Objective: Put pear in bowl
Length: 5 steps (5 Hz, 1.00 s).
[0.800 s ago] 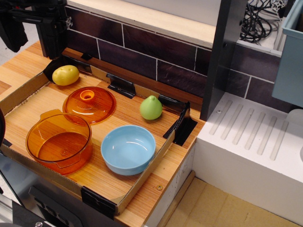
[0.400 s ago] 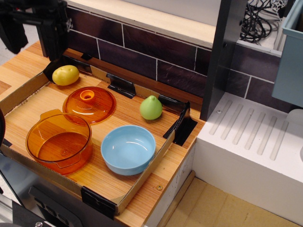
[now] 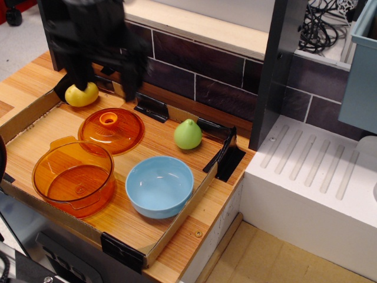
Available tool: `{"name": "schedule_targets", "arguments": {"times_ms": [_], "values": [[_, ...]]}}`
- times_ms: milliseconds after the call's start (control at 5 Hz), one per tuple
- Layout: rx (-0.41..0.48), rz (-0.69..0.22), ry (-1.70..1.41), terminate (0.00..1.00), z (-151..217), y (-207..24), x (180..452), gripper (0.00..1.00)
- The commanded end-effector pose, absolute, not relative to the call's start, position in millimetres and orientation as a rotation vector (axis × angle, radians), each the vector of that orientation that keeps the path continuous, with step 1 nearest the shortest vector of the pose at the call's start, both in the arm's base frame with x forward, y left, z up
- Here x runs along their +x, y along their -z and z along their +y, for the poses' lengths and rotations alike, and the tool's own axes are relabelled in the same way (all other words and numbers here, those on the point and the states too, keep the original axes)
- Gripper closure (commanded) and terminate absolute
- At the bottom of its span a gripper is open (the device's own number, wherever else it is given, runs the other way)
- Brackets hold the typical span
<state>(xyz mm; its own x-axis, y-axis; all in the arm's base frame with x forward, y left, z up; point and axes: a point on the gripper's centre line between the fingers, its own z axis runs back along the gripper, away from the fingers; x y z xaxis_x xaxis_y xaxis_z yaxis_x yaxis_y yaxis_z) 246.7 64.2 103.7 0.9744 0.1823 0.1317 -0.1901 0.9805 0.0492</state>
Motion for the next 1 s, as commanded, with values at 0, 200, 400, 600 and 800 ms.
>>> {"name": "schedule_targets", "arguments": {"times_ms": [0, 200, 400, 600, 800], "values": [[-0.03, -0.101, -0.164, 0.0, 40, -78, 255, 0.0], [-0.053, -0.103, -0.144, 0.0, 35, -66, 262, 0.0], [-0.098, -0.104, -0.144, 0.0, 27, -58, 274, 0.0], [-0.095, -0.112, -0.138, 0.0, 21, -52, 283, 0.0], [-0.092, -0.107, -0.132, 0.0, 12, -44, 289, 0.0]]}}
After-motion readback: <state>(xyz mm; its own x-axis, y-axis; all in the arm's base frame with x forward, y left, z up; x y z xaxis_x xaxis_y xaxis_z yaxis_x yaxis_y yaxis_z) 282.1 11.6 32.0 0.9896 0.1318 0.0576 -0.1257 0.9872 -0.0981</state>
